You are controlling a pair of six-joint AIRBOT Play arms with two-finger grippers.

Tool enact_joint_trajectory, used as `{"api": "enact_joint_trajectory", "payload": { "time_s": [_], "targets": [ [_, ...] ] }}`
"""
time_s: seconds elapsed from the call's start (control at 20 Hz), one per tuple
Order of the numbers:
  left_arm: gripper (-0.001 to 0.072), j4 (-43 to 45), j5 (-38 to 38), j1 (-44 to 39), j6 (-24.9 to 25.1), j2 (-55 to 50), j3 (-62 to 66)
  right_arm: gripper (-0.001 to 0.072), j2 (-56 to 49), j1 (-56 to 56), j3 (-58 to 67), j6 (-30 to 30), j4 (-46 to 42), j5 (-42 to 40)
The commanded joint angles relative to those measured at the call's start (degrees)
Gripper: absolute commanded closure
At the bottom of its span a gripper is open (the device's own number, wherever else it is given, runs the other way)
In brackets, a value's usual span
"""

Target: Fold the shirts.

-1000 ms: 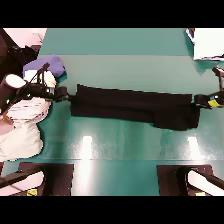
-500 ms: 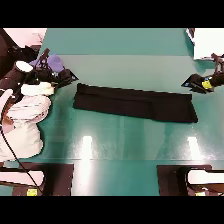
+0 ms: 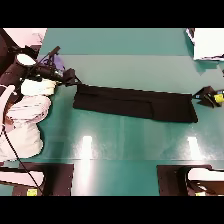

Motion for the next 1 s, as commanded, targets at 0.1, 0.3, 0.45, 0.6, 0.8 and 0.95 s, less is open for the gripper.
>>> {"api": "enact_joint_trajectory", "payload": {
  "time_s": [0.1, 0.3, 0.45, 0.6, 0.8, 0.95],
  "targets": [
    [0.0668, 0.00, 0.31, -6.95, 0.52, -0.07, 0.17, 0.0108, -6.01, -5.62, -4.46, -8.59, 7.06, 3.21],
    [0.0668, -0.02, 0.57, -8.02, 0.31, -0.07, 0.17, 0.0108, -9.42, -2.86, -4.44, -11.69, 9.33, 2.91],
    [0.0668, -0.02, 0.57, -8.02, 0.28, -0.07, 0.17, 0.0146, -10.25, 0.04, -4.44, -11.85, 8.76, 0.98],
    [0.0677, 0.20, 0.59, -8.02, -1.51, -0.07, 0.17, 0.0539, -10.19, 1.86, -3.48, -12.76, 8.81, -0.28],
    [0.0678, 0.42, 4.94, -11.43, -4.76, -0.55, 0.20, 0.0699, -9.03, 3.50, 1.79, -11.02, 9.22, 6.10],
    [0.0679, 0.50, 8.07, -16.68, -4.68, -3.58, 2.75, 0.0700, -4.79, 7.21, 8.44, -7.37, 9.25, 10.38]
  ]
}}
